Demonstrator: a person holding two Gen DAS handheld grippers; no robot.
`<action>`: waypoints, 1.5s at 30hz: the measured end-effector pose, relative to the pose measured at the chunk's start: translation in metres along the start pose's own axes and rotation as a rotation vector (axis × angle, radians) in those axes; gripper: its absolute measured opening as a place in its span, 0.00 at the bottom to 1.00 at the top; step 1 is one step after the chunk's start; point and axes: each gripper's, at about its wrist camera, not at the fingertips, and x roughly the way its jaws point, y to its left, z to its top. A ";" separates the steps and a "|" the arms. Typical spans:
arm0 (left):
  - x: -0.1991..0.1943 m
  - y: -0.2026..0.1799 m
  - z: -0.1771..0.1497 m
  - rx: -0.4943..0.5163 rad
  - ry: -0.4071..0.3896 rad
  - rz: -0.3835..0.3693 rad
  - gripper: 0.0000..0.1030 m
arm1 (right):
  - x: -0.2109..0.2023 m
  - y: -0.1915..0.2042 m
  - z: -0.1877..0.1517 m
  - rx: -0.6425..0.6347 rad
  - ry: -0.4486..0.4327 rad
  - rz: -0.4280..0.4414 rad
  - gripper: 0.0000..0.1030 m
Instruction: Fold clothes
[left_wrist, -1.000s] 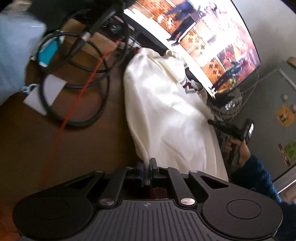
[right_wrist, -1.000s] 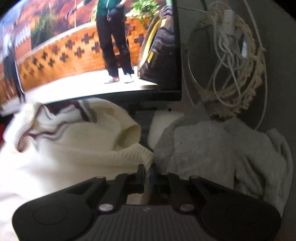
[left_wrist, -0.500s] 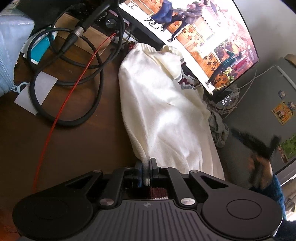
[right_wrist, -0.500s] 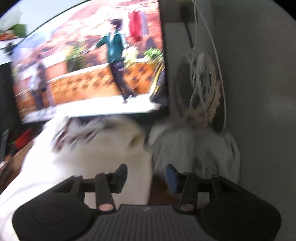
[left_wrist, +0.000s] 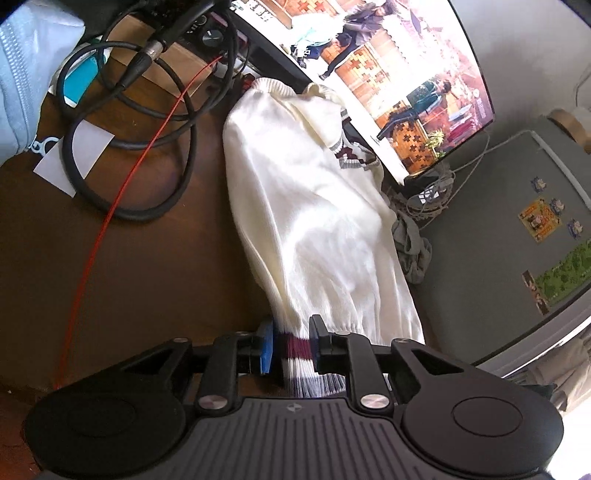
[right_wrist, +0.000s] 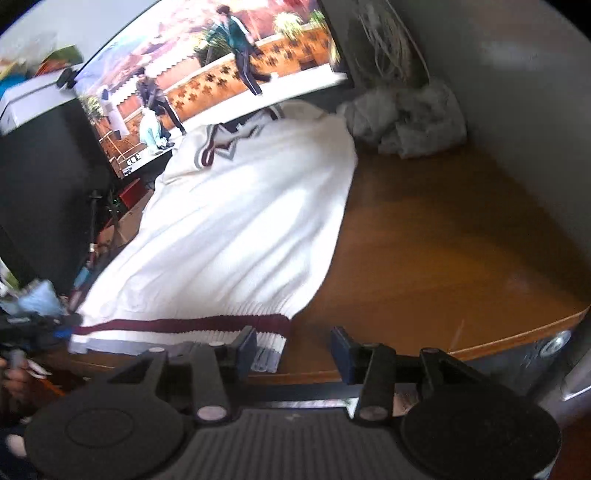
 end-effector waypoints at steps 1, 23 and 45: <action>-0.001 -0.002 -0.002 0.011 -0.003 0.003 0.18 | 0.003 0.006 0.000 -0.027 -0.005 -0.019 0.41; -0.011 -0.021 0.011 -0.014 -0.047 -0.044 0.06 | -0.017 -0.019 0.028 0.188 -0.110 0.067 0.05; -0.019 -0.014 -0.020 -0.197 0.042 -0.193 0.06 | -0.062 -0.065 0.004 0.412 -0.143 0.216 0.05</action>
